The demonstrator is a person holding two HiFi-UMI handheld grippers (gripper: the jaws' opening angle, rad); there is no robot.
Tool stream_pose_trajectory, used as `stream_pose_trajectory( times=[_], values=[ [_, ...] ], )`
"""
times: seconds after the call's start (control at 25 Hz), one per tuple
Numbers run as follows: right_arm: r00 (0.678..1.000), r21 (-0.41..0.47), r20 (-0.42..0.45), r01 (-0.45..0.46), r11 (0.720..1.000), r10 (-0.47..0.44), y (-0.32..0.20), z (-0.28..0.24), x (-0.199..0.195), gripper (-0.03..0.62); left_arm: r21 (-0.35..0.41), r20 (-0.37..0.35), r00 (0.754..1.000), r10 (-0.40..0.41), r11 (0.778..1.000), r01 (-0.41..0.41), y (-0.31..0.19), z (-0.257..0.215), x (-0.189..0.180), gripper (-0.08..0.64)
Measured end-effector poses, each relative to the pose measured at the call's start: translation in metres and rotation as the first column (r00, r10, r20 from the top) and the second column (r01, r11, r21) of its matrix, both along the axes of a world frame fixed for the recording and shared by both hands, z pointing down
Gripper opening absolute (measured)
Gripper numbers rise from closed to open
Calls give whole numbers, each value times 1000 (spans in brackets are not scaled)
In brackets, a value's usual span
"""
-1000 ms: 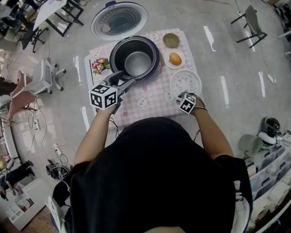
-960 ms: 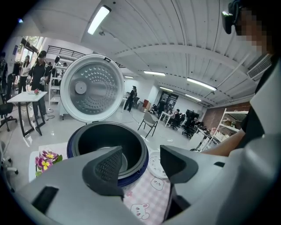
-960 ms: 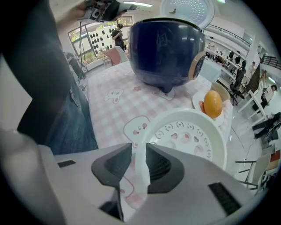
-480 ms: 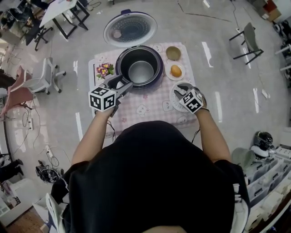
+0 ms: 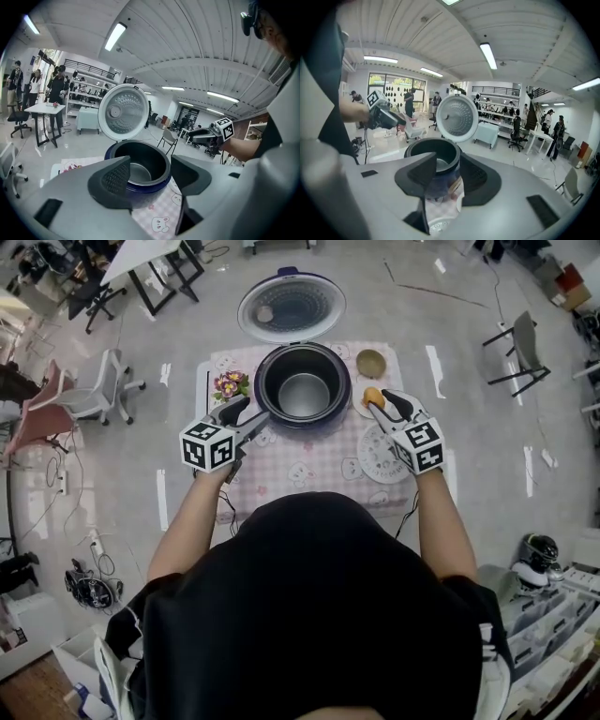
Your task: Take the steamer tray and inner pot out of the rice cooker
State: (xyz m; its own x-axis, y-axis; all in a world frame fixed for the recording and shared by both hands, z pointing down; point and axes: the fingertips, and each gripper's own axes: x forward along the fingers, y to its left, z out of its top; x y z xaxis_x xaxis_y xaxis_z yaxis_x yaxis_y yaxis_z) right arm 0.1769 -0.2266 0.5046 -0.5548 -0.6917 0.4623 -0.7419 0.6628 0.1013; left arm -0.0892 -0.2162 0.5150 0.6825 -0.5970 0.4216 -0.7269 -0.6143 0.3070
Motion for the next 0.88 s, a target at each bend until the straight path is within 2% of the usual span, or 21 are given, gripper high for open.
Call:
stream_pose_trajectory(
  times=[0.12, 0.2, 0.36, 0.56, 0.88],
  values=[
    [989, 9, 149, -27, 1000, 26, -4, -25, 0, 164, 11, -12, 999, -40, 999, 40, -4, -6, -16, 288],
    [980, 10, 194, -36, 999, 33, -7, -34, 0, 168, 17, -16, 997, -69, 997, 70, -7, -9, -28, 288],
    [977, 4, 208, -43, 999, 41, -12, -34, -2, 169, 18, -5, 996, -87, 996, 87, -7, -7, -40, 288],
    [974, -44, 222, -46, 998, 55, -16, -19, -7, 169, 10, -10, 996, -88, 996, 88, -5, -1, -37, 285],
    [955, -212, 285, -22, 977, 84, -34, 19, -26, 170, -12, 12, 995, -94, 995, 94, -19, 18, -32, 242]
  ],
)
